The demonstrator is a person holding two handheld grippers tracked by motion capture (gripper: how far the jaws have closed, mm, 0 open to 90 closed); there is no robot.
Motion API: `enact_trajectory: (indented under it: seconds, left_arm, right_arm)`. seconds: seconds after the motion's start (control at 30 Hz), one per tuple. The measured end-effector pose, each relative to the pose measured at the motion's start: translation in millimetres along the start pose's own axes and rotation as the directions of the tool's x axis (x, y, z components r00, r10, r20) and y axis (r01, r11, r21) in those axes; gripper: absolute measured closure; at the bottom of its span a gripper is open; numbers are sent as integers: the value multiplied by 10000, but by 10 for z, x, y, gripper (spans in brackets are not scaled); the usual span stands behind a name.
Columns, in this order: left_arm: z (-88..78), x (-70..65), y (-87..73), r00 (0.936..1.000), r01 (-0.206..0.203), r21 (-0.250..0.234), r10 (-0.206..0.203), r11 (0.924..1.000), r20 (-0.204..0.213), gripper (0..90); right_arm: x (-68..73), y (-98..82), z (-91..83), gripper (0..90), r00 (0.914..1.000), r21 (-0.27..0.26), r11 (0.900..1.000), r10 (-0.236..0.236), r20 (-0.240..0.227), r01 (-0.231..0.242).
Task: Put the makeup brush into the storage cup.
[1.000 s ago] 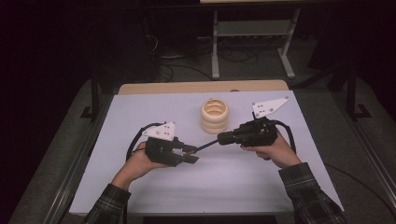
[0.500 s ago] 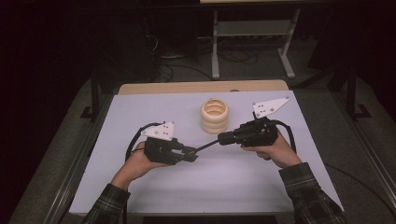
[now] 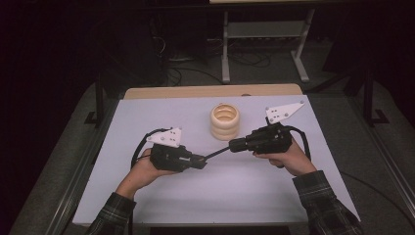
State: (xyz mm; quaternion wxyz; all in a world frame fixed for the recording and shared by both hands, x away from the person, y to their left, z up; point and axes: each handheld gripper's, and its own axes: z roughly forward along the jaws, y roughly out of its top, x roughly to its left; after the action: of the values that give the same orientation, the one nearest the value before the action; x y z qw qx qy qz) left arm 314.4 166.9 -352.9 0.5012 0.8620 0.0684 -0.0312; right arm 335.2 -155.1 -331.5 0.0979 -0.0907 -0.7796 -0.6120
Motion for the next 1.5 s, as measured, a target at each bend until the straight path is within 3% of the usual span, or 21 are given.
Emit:
enact_trajectory:
  seconds: [0.63,0.8,1.0,1.23,1.4,1.5]
  left_arm:
    - [-1,-15,15,9999,102,307,-106,9995,127,843]
    - [7,-20,14,9999,83,521,-89,9986,120,843]
    - [3,-26,21,9999,43,619,-50,9981,113,843]
    - [-22,-29,23,10000,31,697,-35,9976,53,843]
    - [-10,-32,22,10000,44,799,-50,9968,64,843]
    - [-2,-34,23,9999,31,841,-39,9965,92,843]
  right_arm:
    - [-3,-19,11,834,10000,88,9999,-50,-14,51]
    - [19,-6,-3,708,9990,188,9994,-285,354,278]
    - [67,26,-2,563,9949,826,9952,-592,818,525]
    - [106,95,11,488,9936,1480,9868,-784,808,658]
    - [130,206,-4,473,9920,2141,9741,-926,860,723]
    - [137,287,2,471,9919,2718,9598,-958,830,700]
